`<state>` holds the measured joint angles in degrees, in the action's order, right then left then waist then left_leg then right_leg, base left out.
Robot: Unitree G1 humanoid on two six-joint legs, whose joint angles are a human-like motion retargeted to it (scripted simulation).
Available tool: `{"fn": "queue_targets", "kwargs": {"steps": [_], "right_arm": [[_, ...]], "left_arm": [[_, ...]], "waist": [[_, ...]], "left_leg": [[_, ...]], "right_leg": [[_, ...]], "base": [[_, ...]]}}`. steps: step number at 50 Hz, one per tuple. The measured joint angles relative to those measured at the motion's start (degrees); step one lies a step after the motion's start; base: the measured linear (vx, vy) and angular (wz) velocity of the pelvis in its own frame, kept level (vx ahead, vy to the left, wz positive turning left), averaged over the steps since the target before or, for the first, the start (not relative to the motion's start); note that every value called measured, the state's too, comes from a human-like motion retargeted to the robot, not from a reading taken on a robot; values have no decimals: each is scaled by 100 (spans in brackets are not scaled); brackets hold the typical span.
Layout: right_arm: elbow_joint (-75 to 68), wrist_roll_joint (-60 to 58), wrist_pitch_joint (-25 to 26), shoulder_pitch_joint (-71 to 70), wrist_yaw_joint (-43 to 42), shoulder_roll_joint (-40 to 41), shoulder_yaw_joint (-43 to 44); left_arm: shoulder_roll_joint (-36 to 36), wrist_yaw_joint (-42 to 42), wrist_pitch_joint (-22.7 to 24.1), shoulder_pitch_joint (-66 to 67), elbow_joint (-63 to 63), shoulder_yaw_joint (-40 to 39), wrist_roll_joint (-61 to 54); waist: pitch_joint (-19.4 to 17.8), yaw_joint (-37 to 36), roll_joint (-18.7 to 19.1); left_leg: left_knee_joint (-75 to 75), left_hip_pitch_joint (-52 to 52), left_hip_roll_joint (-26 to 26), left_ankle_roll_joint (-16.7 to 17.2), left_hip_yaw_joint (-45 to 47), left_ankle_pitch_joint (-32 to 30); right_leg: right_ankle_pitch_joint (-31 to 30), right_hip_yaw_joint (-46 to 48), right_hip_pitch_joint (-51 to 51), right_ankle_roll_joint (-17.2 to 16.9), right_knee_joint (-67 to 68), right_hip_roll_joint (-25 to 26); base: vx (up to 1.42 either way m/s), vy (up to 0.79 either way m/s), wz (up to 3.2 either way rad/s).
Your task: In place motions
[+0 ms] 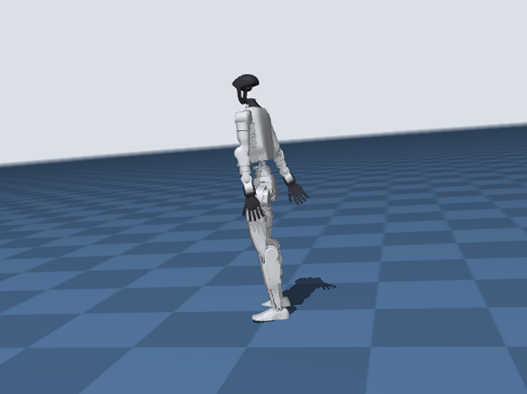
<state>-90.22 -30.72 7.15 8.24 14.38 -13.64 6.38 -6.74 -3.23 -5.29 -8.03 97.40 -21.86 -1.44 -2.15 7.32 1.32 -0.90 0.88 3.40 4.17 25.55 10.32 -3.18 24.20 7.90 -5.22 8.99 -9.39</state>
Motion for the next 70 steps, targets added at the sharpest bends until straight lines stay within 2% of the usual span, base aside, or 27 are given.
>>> {"fn": "queue_targets", "kwargs": {"steps": [5,9,11,14,19,22,25,28,30,35,38,40,43,45,48,52,55,58,60,62,66,70], "right_arm": [[-719,639,27,657,-82,-331,622],[-719,1407,744,1191,-209,-290,790],[-719,1751,959,1208,-376,-218,614],[-719,1867,908,849,-568,-77,168],[-719,1151,879,-604,-131,259,-856],[-418,394,604,-1534,418,602,-1190],[493,-182,270,-2235,1127,932,-1358],[1208,-368,-116,-3024,1599,1208,-1529],[1611,-404,-386,-3493,1810,1391,-1680],[2560,-462,-1202,-3934,1935,1698,-2010],[2786,-535,-1650,-3716,1571,1717,-2228],[2712,-670,-1740,-3394,1306,1687,-2359],[2283,-1234,-1478,-2644,1145,1528,-2300],[1777,-1686,-1016,-2099,1090,1319,-2066],[720,-1977,-92,-1344,741,918,-1416],[-718,-1147,942,-454,-27,242,-306],[-719,254,1437,470,-382,-335,338],[-719,1441,919,1123,-749,-783,967],[-719,1911,491,1418,-852,-963,1339],[-719,2175,333,1600,-962,-1018,1567],[-719,2485,541,1723,-1299,-848,1715],[-719,2551,718,1380,-868,-423,1156]], "left_arm": [[-189,148,213,-1384,-769,691,396],[-34,330,421,-2025,-1876,1418,791],[85,401,659,-2062,-2373,1574,859],[331,482,941,-1823,-2657,1450,725],[518,577,966,-755,-1883,1045,481],[277,310,838,51,-934,913,778],[-167,171,460,910,0,651,1342],[-409,98,-391,2216,0,80,1344],[-502,164,-740,2979,0,-313,1320],[-491,682,-762,4042,0,-666,1979],[-470,699,-903,4046,0,-589,2167],[-448,569,-988,3807,0,-447,1964],[-362,292,-1041,2926,0,-95,1507],[-252,118,-954,2058,0,122,1179],[-44,29,-560,535,0,106,725],[354,193,56,-1116,-645,391,167],[395,275,402,-2051,-1349,928,125],[166,340,565,-2650,-2184,1334,596],[-62,442,705,-2845,-2698,1516,846],[-139,397,896,-2871,-3022,1577,867],[147,346,1333,-2511,-3098,1572,575],[516,389,1257,-1796,-2391,1635,480]], "waist": [[66,201,-132],[167,-153,-194],[211,-330,-182],[303,-399,-103],[382,-400,31],[371,-542,37],[314,-765,7],[244,-813,-38],[224,-753,-64],[314,-556,-24],[400,-428,-62],[467,-357,-113],[582,-292,-174],[641,-310,-186],[727,-247,-223],[894,-62,-215],[953,47,-115],[916,86,1],[872,98,42],[871,133,60],[947,101,112],[947,-41,118]], "left_leg": [[-96,91,-161,-99,-495,-70],[-115,149,-301,-115,-727,-135],[-104,161,-312,-104,-712,-156],[-80,179,-303,-86,-684,-174],[-57,92,-266,-36,-608,-171],[-25,-78,-247,3,-467,-134],[-16,-220,-218,33,-347,-88],[-22,-314,-173,50,-287,-21],[-22,-353,-135,60,-240,17],[-2,-334,-6,101,-135,81],[34,-328,27,126,-99,91],[59,-343,37,144,-72,94],[70,-328,49,151,-59,95],[64,-302,61,148,-57,91],[59,-251,59,140,-114,66],[56,-180,62,114,-229,37],[49,-168,89,76,-244,52],[37,-215,124,47,-179,74],[35,-251,127,37,-136,75],[31,-263,121,38,-104,67],[19,-214,95,38,-127,51],[17,-161,29,31,-265,29]], "right_leg": [[55,213,-312,69,-345,-37],[-74,414,-430,9,-574,-137],[-131,454,-463,-9,-675,-144],[-152,562,-503,-16,-761,-125],[-92,767,-625,28,-763,-108],[-44,781,-691,71,-716,-113],[-13,689,-701,118,-668,-100],[-8,603,-695,147,-644,-72],[-6,525,-670,164,-631,-39],[-4,337,-522,189,-618,77],[-9,297,-480,200,-646,132],[-6,281,-476,202,-660,153],[4,310,-474,197,-681,166],[12,327,-480,192,-703,183],[24,417,-531,183,-764,205],[54,518,-566,167,-796,226],[55,459,-543,191,-809,285],[34,278,-507,228,-805,351],[27,166,-491,244,-799,371],[29,126,-489,253,-802,369],[63,192,-483,248,-801,327],[127,394,-537,235,-798,254]], "base": [[-1,1,54],[8,2,47],[0,0,0],[0,3,27],[1,-4,32],[5,-11,1],[3,-10,-24],[3,-14,-24],[4,-12,-27],[3,-6,-23],[3,-9,-11],[7,-12,-9],[5,-10,-6],[1,-3,-3],[0,-3,16],[7,-5,17],[8,-1,-26],[3,1,-59],[-1,-1,-53],[0,-1,-16],[3,3,15],[-3,5,48]]}}
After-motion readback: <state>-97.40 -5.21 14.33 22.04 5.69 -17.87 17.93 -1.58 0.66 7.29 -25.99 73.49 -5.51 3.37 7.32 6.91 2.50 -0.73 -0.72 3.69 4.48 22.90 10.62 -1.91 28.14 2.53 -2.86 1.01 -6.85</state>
